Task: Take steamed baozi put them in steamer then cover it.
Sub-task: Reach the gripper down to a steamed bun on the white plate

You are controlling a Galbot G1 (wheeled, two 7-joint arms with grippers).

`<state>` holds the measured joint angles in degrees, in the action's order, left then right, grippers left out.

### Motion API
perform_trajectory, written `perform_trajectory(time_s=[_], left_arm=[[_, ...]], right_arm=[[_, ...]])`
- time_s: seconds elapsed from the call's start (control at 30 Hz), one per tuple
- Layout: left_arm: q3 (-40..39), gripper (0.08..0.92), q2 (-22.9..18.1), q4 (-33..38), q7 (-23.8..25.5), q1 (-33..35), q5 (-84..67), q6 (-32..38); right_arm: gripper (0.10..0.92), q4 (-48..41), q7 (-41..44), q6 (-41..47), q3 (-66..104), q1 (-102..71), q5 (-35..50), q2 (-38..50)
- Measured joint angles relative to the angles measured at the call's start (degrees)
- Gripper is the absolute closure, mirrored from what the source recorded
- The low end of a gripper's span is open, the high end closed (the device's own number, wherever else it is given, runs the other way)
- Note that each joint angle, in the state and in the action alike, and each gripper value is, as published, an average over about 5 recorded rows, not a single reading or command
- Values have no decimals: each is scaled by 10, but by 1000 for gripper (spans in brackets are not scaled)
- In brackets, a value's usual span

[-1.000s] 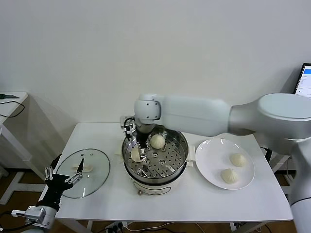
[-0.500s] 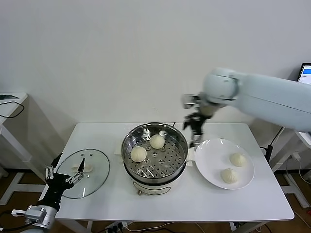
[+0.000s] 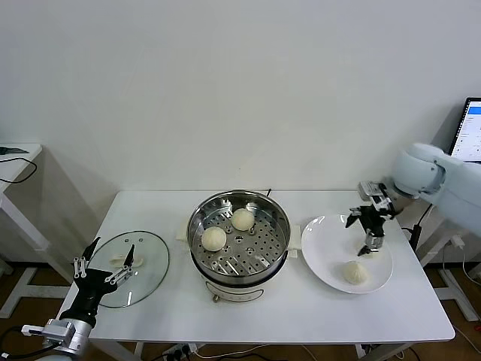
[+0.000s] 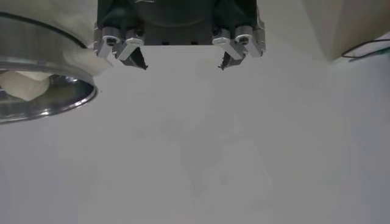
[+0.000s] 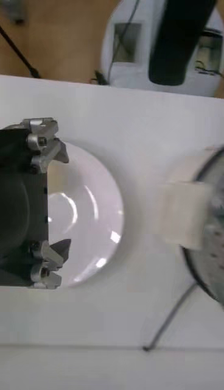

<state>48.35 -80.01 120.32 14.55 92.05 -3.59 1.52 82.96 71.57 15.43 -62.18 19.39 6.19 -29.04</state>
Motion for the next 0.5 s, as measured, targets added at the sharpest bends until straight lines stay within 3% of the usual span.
perform_trajectory(time_s=[0.5], left_arm=[[-8, 177, -3, -2, -4, -1, 5, 0]], right_arm=[[203, -72, -38, -36, 84, -150, -71, -34]])
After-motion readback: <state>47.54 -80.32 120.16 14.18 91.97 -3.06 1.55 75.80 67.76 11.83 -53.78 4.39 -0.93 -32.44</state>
